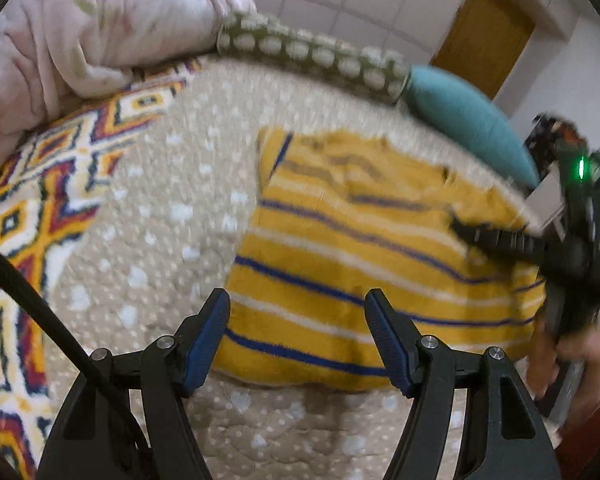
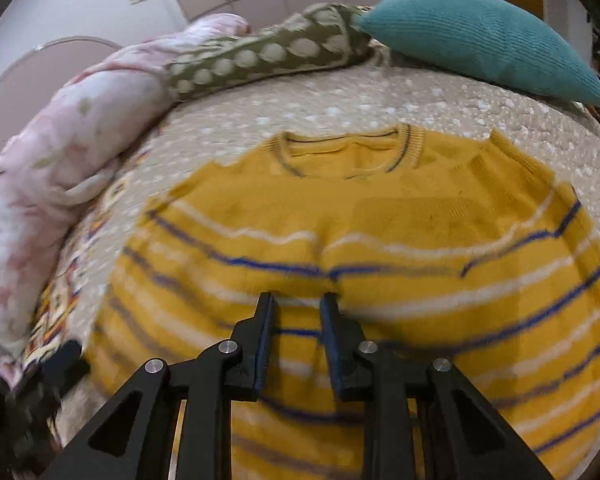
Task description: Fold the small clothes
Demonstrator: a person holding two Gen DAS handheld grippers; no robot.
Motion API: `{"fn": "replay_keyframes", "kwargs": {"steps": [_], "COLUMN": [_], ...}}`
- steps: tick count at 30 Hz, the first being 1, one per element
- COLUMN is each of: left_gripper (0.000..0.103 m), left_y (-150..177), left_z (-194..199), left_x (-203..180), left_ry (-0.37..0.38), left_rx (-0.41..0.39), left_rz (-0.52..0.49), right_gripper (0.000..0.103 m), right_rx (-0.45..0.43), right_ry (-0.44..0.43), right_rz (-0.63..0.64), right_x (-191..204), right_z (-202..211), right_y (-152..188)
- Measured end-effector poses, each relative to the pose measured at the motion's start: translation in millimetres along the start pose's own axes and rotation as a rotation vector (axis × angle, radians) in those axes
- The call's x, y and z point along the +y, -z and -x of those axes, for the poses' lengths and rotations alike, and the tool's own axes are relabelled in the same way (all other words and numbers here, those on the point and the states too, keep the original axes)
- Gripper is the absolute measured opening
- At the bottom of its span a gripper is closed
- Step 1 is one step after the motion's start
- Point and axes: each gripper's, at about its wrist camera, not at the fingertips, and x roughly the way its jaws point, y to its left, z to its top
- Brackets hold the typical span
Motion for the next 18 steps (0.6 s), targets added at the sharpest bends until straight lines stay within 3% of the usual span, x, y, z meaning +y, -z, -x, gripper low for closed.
{"fn": "replay_keyframes", "kwargs": {"steps": [3, 10, 14, 18], "left_gripper": [0.070, 0.074, 0.074, 0.074], "left_y": [5, 9, 6, 1], "left_z": [-11, -11, -6, 17], "left_x": [-4, -2, 1, 13], "left_ry": [-0.053, -0.053, -0.024, 0.037], "left_rx": [0.019, 0.031, 0.036, -0.007], "left_rz": [-0.021, -0.014, 0.003, 0.045], "right_gripper": [0.024, 0.026, 0.029, 0.029], "right_rx": [0.002, -0.013, -0.061, -0.042], "right_ry": [0.087, 0.228, 0.147, 0.038], "right_rz": [0.027, 0.122, 0.105, 0.146], "right_x": [1, 6, 16, 46], "right_z": [-17, -19, 6, 9], "right_y": [-14, -40, -42, -32]}}
